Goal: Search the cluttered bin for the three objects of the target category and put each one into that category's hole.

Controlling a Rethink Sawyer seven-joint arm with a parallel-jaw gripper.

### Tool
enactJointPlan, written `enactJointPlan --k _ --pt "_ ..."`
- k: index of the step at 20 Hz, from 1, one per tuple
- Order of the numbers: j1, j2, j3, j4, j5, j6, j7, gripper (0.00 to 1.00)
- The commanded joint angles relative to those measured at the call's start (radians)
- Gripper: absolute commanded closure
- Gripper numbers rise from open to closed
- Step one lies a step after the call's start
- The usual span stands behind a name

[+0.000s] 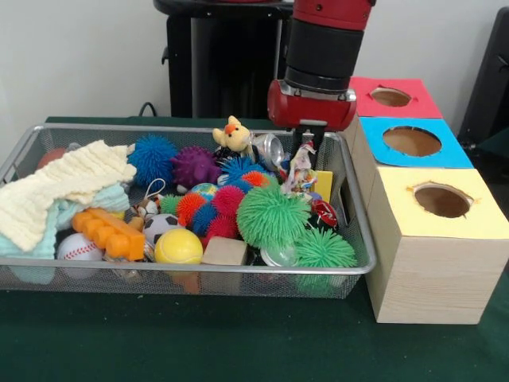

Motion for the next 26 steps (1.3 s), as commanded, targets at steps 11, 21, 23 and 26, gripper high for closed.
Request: enactJointPlan --k 11,21,23,26 --pt "-0.015 -0.037 0.015 -0.165 0.183 0.238 0.123 1.00" --pt "-0.026 0.030 0.027 -0.130 0.196 0.125 0.167 1.00" --pt "-0.017 0.064 0.020 -0.135 0.190 0.067 0.185 1.00" --pt "0.006 0.094 -0.004 -0.138 0.192 0.016 0.223 1.00"
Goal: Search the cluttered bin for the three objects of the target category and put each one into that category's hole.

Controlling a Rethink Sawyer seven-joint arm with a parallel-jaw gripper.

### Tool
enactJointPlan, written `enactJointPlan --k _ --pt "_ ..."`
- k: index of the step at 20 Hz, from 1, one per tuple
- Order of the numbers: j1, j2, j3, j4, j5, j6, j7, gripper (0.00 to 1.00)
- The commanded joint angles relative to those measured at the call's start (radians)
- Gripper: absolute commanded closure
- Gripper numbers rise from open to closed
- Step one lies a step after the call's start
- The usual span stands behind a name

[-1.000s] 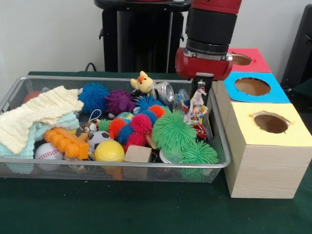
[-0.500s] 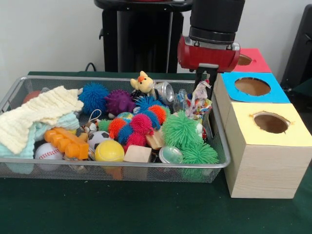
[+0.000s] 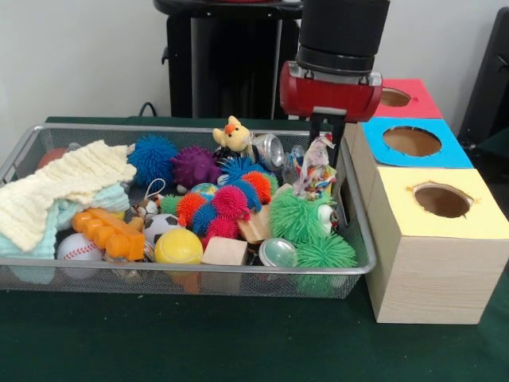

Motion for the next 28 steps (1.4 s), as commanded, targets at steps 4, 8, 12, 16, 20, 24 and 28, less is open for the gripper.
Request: enactJointPlan --k 4,8,12,16,20,24,28 --pt "0.039 0.130 -0.023 0.006 0.035 -0.175 0.260 1.00" --pt "0.089 0.159 -0.063 -0.014 0.072 -0.201 0.289 1.00" --pt "0.126 0.150 -0.103 -0.016 0.110 -0.182 0.296 1.00" --pt "0.179 0.108 -0.140 0.004 0.143 -0.128 0.302 1.00" --pt "0.224 0.100 -0.171 -0.020 0.180 -0.073 0.297 1.00" --pt "0.235 0.085 -0.180 -0.011 0.201 -0.054 0.272 1.00" --pt "0.243 0.073 -0.188 0.002 0.224 -0.044 0.259 1.00"
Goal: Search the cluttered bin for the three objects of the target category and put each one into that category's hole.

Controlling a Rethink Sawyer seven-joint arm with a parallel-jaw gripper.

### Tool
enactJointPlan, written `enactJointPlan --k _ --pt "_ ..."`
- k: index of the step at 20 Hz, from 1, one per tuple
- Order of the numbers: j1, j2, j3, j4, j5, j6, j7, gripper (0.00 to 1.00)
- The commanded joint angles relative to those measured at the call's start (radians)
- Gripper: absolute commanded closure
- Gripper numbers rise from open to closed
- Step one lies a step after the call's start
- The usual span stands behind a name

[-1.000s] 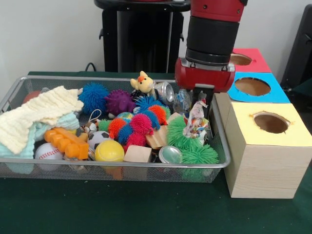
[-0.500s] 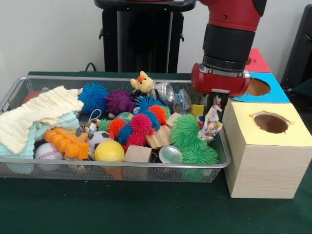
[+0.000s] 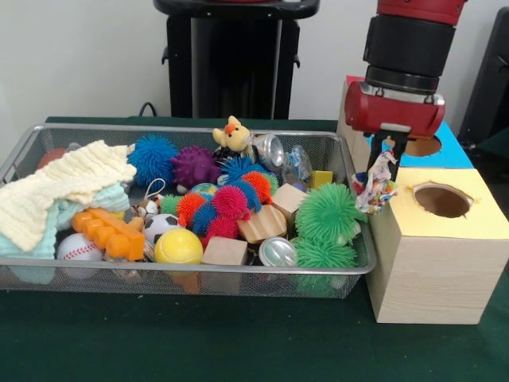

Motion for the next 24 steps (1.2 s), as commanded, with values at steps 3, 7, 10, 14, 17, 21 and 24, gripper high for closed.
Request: enactJointPlan --k 3,7,10,14,17,21,24 --pt "-0.001 -0.027 -0.014 0.018 0.086 0.111 0.244 1.00" --pt "0.006 -0.032 -0.017 0.041 0.099 0.090 0.242 1.00" --pt "0.015 -0.034 -0.021 0.056 0.107 0.075 0.248 1.00" --pt "0.042 -0.011 -0.032 0.060 0.126 0.045 0.278 1.00" --pt "0.077 0.001 -0.062 0.048 0.142 0.049 0.301 1.00" --pt "0.099 0.007 -0.083 0.043 0.165 0.059 0.304 1.00" --pt "0.114 0.017 -0.098 0.034 0.182 0.062 0.305 1.00"
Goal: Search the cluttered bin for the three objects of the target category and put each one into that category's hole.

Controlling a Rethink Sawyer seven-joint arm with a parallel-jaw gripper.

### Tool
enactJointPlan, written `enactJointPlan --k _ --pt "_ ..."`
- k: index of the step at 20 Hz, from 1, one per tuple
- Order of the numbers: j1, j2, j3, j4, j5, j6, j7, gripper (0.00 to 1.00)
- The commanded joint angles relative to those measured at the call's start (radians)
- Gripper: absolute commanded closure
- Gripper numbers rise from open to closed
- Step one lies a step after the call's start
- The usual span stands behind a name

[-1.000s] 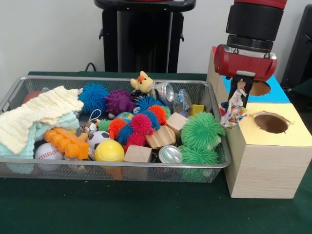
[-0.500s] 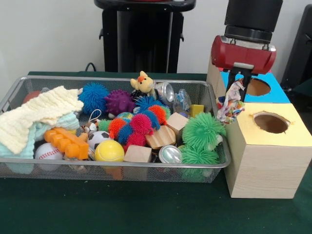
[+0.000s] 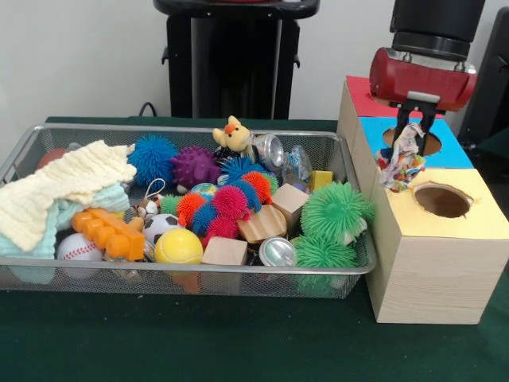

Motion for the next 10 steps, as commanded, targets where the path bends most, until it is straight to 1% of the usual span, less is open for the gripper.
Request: enactJointPlan --k 1,7,10 --pt "0.028 0.050 -0.012 0.027 0.074 0.064 0.307 1.00" --pt "0.044 0.073 -0.014 0.027 0.109 0.026 0.301 1.00" --pt "0.044 0.089 -0.006 0.035 0.123 -0.012 0.300 1.00"
